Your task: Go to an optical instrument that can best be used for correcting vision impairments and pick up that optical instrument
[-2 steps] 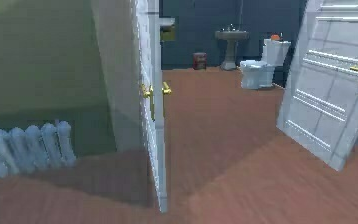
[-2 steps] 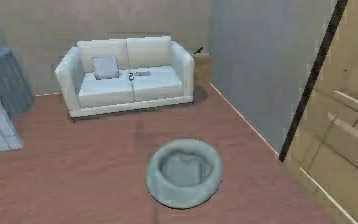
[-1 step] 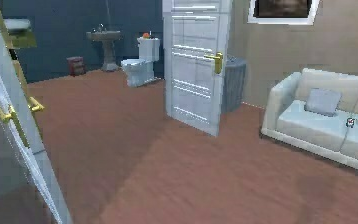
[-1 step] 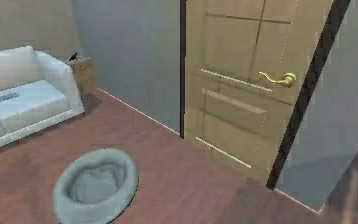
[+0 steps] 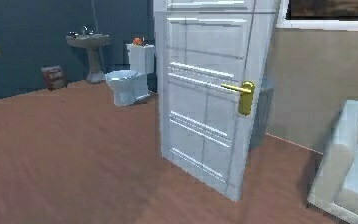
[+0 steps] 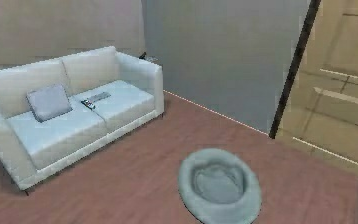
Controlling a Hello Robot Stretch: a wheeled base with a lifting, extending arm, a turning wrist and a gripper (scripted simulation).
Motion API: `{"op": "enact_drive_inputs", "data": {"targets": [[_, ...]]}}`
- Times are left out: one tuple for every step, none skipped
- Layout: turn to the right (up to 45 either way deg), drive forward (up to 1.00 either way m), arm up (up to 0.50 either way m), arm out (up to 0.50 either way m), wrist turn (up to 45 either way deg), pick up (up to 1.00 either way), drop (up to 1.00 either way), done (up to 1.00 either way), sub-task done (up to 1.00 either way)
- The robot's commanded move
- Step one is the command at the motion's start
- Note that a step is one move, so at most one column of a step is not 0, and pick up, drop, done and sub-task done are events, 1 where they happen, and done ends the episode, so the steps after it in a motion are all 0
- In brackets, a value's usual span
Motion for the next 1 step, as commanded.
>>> {"op": "enact_drive_inputs", "data": {"targets": [[3.0, 0.00, 0.00, 0.00, 0.0, 0.00, 0.00, 0.00, 0.00]]}}
